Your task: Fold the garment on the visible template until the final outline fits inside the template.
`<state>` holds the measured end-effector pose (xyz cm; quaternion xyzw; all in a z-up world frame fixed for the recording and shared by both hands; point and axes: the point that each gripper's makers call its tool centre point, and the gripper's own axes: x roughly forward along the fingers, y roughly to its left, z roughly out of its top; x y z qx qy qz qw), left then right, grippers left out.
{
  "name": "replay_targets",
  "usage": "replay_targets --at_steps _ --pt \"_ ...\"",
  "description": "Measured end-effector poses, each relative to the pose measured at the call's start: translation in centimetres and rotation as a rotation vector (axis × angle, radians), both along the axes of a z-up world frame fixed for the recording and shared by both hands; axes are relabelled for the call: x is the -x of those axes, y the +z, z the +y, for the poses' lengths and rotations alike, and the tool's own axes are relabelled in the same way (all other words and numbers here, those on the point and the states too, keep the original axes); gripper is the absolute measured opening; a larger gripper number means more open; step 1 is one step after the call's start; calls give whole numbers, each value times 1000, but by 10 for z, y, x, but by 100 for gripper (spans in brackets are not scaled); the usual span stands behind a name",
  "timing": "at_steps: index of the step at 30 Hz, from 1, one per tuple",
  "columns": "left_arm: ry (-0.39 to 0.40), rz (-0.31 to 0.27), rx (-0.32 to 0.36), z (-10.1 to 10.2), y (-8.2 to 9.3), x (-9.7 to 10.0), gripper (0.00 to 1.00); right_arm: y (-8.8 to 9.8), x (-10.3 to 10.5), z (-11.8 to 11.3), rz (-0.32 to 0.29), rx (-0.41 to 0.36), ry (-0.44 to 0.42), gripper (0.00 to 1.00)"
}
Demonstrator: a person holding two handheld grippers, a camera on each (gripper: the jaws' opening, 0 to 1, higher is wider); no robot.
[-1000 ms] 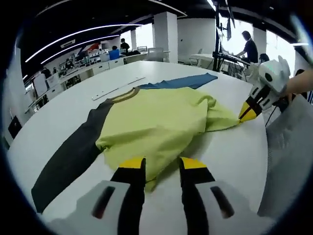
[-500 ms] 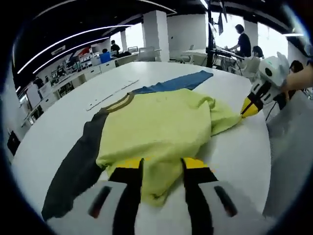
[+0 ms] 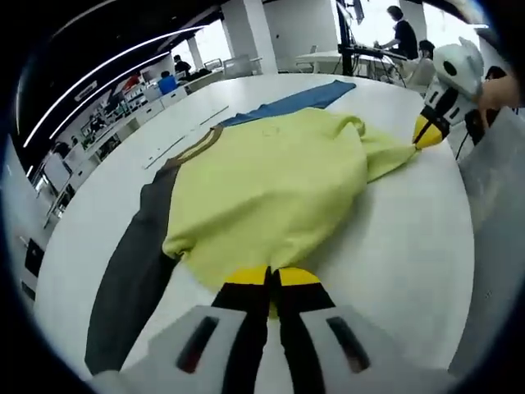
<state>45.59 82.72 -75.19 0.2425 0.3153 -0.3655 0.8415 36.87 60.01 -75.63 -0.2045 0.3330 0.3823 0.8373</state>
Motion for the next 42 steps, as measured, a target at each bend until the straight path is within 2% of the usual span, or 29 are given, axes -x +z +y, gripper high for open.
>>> replay_targets --at_steps 6,9,13,19,25,32,40,42 --pt "-2 -21 33 0 26 -12 0 1 1 -1 -1 -5 -10 0" --pt "3 -36 62 -2 42 -28 0 1 0 -4 -2 -1 -14 0" --pt "11 -32 90 -7 49 -49 0 3 -2 -10 -4 -10 -35 0" --pt "45 -4 115 -19 41 -78 0 1 -3 -14 -1 -24 -59 0" --pt "100 48 117 -24 13 -104 0 -4 0 -12 17 -35 -67 0" --pt "115 87 107 -28 -9 -109 0 -8 0 -12 34 -39 -73 0" --pt "124 86 137 -28 -6 -108 0 -11 0 -10 43 -36 -72 0" --pt "117 84 160 -29 1 -107 4 -11 0 -9 43 -32 -70 0"
